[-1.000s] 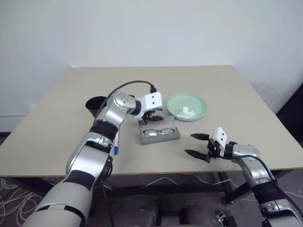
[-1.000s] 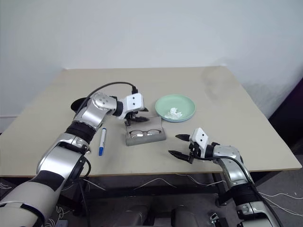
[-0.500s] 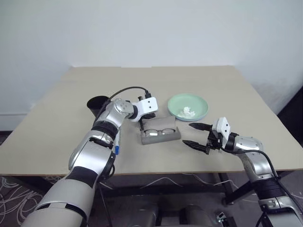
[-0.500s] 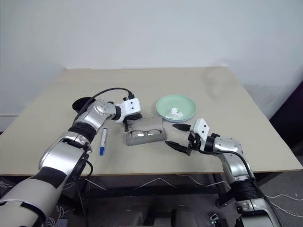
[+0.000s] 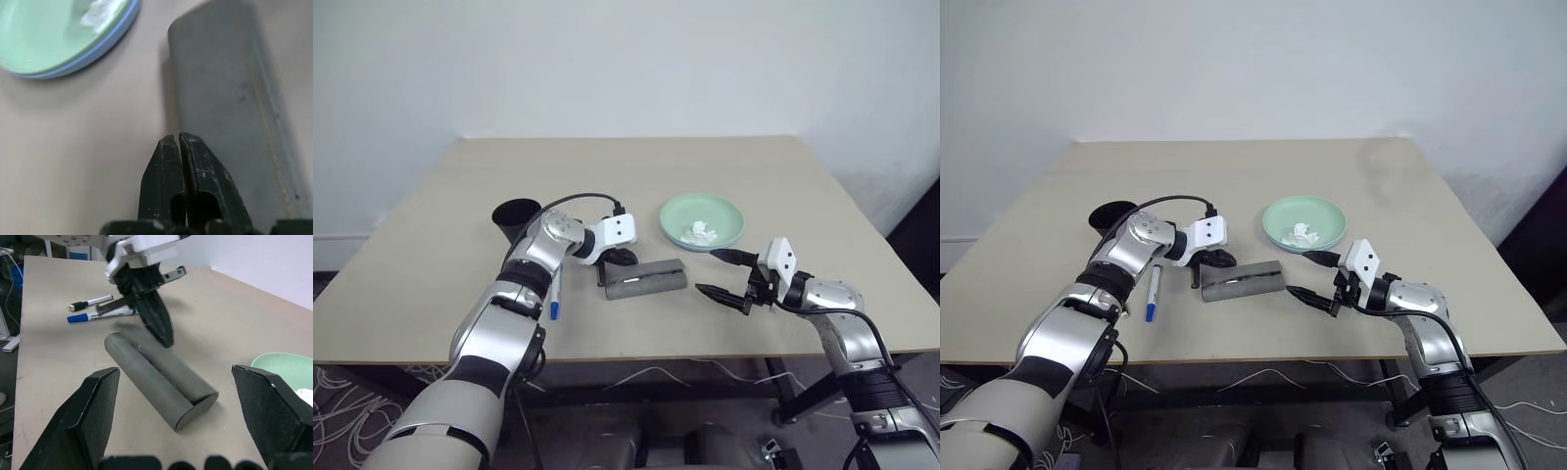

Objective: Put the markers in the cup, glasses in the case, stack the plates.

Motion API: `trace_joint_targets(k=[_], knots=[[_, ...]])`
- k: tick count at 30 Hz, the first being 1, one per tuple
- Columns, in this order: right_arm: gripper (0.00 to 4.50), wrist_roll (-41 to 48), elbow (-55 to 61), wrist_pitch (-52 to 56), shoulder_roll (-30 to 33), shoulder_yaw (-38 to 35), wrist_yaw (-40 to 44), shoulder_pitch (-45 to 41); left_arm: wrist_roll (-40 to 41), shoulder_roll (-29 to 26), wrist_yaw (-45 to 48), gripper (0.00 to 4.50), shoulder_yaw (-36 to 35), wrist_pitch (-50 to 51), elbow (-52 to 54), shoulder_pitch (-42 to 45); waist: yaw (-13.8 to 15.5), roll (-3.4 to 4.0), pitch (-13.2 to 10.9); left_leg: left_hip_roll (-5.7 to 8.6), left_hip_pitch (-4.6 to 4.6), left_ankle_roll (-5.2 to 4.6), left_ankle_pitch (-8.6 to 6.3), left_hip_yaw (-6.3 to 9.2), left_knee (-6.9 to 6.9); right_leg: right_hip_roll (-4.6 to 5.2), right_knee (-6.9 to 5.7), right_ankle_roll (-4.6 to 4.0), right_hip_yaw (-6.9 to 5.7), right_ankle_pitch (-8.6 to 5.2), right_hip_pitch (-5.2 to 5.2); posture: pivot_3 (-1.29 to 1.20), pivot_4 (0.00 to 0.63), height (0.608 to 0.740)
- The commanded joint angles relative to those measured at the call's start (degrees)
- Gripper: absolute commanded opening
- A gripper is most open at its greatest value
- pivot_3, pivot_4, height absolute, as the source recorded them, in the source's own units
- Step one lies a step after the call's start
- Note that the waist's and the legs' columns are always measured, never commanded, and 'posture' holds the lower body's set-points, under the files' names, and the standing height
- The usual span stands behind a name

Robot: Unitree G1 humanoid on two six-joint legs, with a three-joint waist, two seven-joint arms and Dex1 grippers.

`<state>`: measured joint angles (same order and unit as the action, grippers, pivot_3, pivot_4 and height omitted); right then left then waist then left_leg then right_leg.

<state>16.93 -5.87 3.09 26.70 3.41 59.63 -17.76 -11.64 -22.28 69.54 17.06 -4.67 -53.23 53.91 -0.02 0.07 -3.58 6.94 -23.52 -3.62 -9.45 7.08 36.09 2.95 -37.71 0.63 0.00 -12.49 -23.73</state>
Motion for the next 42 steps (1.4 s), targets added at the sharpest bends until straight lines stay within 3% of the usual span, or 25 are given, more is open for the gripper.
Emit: trace_joint_targets(k=[1, 6, 13, 24, 27, 37, 42], knots=[[3.98, 1.28, 1.08, -0.38, 0.15, -1.01, 0.12, -1.64, 3.42, -2.31, 3.91, 0.03, -0.99, 6.25, 13.82, -4.38, 0.0, 0.0, 0.0, -0.01, 0.0, 0.0, 0.0, 0.0, 0.0, 0.0, 0.0, 0.0, 0.02, 0.0, 0.0, 0.0, 0.0, 0.736], [3.98, 1.34, 0.47, -0.13, -0.29, -0.39, 0.78, -2.25, 4.03, -4.82, 3.78, 0.03, -0.13, 14.49, 27.55, -11.92, 0.02, 0.03, 0.02, -0.01, 0.02, 0.0, 0.0, 0.0, 0.0, -0.01, 0.0, -0.02, 0.05, 0.0, 0.01, 0.0, 0.0, 0.736], [3.98, 1.19, 0.0, 0.28, -1.08, 0.61, 1.69, -2.91, 5.51, -5.62, -3.05, 0.03, -3.05, 22.06, 37.32, -17.51, 0.03, 0.05, 0.03, -0.01, 0.11, 0.01, 0.0, 0.01, -0.01, -0.01, -0.03, -0.18, 0.08, -0.09, 0.09, 0.0, 0.0, 0.736], [3.98, 1.4, -0.24, 1.03, -0.48, 1.26, 4.0, -3.27, 5.61, 3.03, -36.47, 0.03, -17.79, 44.08, 56.11, -27.68, 0.06, 0.06, 0.03, -0.01, 0.12, 0.01, 0.0, -0.01, -0.05, -0.04, 0.0, -0.02, 0.12, 0.0, 0.04, 0.0, 0.0, 0.736], [3.98, 1.23, -0.99, 1.12, -0.33, 1.52, 4.82, -3.56, 7.32, 6.06, -41.55, 0.63, -21.65, 51.13, 62.18, -31.13, 0.06, 0.05, 0.02, -0.01, 0.13, 0.01, 0.0, -0.01, -0.05, -0.04, 0.0, -0.02, 0.12, 0.0, 0.06, 0.0, 0.0, 0.736], [3.98, 0.76, -2.08, 0.88, -0.68, 2.36, 5.94, -3.46, 6.15, 10.2, -57.49, 4.05, -27.65, 61.7, 65.73, -33.8, 0.33, 0.05, 0.02, -0.03, 0.27, 0.02, -0.01, -0.02, -0.03, 0.03, -0.04, -0.16, 0.04, -0.07, 0.27, 0.0, 0.0, 0.736], [3.98, 0.69, -2.17, 0.81, -0.62, 2.43, 5.82, -3.29, 8.26, 11.06, -59.4, 4.05, -27.96, 64.56, 64.54, -32.78, 0.36, 0.05, 0.02, -0.03, 0.26, 0.02, -0.01, -0.01, -0.06, 0.02, -0.02, -0.17, 0.02, -0.07, 0.24, 0.0, 0.0, 0.736]])
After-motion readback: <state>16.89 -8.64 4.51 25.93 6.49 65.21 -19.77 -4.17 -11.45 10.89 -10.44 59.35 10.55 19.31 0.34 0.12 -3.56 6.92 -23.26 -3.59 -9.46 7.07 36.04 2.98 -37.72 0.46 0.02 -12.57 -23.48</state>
